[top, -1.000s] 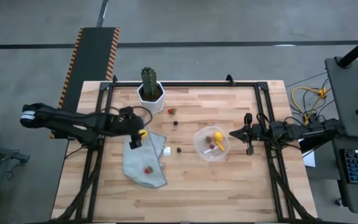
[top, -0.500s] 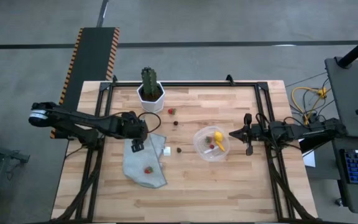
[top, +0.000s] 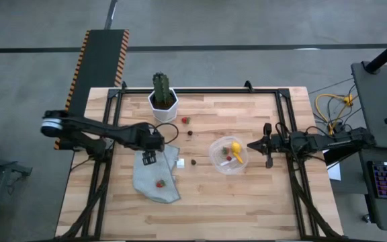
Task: Pick and placing Produce into tupperware
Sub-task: Put the yellow lemon into the transparent container
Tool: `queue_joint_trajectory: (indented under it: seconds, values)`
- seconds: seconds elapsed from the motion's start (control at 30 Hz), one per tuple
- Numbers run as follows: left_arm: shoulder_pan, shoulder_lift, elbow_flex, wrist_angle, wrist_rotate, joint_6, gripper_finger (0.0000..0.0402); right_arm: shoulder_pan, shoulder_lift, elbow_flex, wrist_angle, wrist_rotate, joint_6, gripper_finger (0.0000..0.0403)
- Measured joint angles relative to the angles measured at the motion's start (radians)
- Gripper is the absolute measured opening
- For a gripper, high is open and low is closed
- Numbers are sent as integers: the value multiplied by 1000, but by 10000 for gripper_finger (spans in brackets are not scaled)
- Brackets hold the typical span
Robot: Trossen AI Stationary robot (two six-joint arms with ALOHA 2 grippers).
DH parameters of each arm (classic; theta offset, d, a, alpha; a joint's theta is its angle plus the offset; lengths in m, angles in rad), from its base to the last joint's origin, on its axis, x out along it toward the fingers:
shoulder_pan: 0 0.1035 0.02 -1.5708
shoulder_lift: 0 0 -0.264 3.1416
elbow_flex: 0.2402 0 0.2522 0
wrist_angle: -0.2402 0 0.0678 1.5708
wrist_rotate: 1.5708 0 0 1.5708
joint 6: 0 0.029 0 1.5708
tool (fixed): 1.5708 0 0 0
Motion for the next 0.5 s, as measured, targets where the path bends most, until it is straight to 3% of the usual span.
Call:
queue_joint_trajectory:
  seconds: [0.5]
  values:
    - [17, 86, 6, 57, 23, 87, 251, 0, 11, 0, 0, 0, 0, 9]
